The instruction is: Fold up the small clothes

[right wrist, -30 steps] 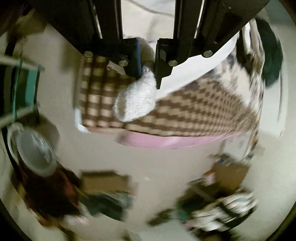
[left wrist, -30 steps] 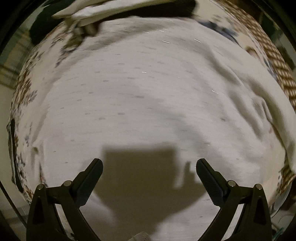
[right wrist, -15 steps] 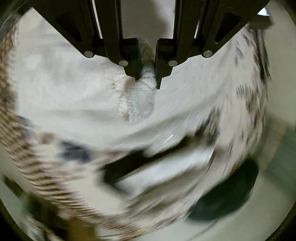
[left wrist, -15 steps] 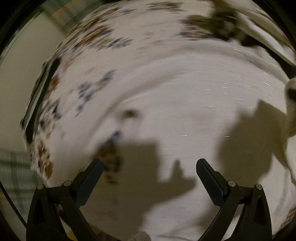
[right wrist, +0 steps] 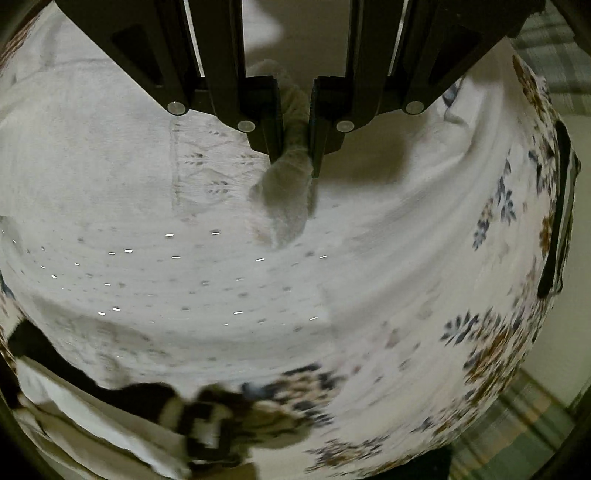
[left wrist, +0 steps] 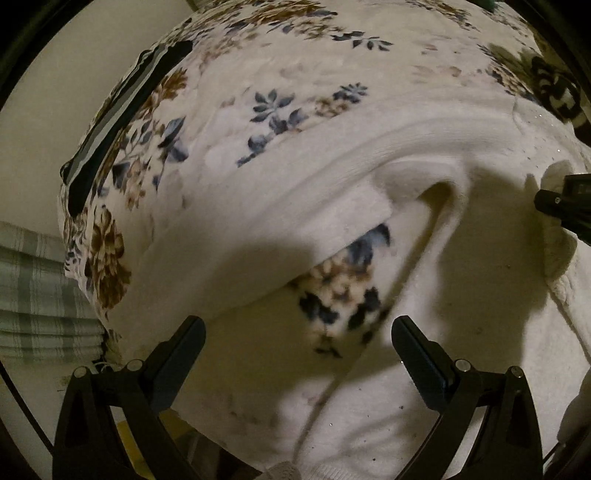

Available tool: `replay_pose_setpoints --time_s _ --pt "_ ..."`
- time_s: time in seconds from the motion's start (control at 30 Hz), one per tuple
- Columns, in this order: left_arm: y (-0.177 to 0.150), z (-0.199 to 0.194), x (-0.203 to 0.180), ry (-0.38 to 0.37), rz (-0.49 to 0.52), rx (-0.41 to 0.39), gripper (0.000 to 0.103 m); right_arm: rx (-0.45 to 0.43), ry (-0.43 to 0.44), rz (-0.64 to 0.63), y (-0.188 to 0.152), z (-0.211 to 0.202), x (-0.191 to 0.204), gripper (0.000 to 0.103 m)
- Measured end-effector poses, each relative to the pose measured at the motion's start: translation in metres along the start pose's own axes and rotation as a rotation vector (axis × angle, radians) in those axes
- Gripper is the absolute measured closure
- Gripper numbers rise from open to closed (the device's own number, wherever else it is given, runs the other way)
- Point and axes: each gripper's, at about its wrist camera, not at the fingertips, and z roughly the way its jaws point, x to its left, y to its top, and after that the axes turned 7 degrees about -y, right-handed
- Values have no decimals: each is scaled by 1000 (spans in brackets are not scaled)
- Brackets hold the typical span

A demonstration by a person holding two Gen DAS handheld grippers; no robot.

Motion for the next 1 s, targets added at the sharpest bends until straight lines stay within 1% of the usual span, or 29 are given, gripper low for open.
replay_pose_setpoints --time_s 0.1,0.2,0.27,0.3,0.33,0.37,0.4,0.43,0.47,0.53,0.6,0.63,0.67,0.7,0.8,0.9,1.0 --pt "0 3 4 -4 -17 2 0 4 -11 -28 0 -1 10 90" --pt "2 5 7 -6 -34 2 0 16 -9 -19 2 3 19 90" --pt "3 5 15 -20 -59 0 0 35 -7 -12 2 6 19 86" --pt "4 4 20 -22 -74 -5 0 52 10 5 5 7 18 85" --pt "4 3 25 -24 -87 -10 0 72 52 36 7 6 12 71" --pt "4 2 32 -31 -105 -18 0 86 107 70 9 2 3 61" --pt "4 2 42 -37 -128 -25 0 93 165 110 9 -6 -9 46" --pt "4 2 49 -40 -150 -23 0 86 207 143 8 -14 -21 40" --pt "3 4 59 -56 -182 -17 0 65 231 176 5 -27 -36 39" --pt "-1 9 87 -110 -290 3 0 36 211 192 -2 -49 -61 37" --pt "-11 20 117 -169 -422 32 0 23 171 188 -10 -62 -79 36" --pt "-18 27 135 -168 -490 48 0 22 148 186 -15 -66 -87 36" --pt "-27 34 153 -190 -573 57 0 26 128 186 -20 -69 -95 36" --pt "-34 40 166 -199 -634 60 0 33 110 189 -24 -70 -103 36" --pt "-65 62 210 -223 -846 70 0 70 64 197 -34 -64 -123 36" --pt "-93 76 241 -249 -1024 47 0 114 26 223 -42 -50 -131 36" --pt "-114 83 261 -298 -1148 18 0 122 15 227 -46 -44 -131 36"
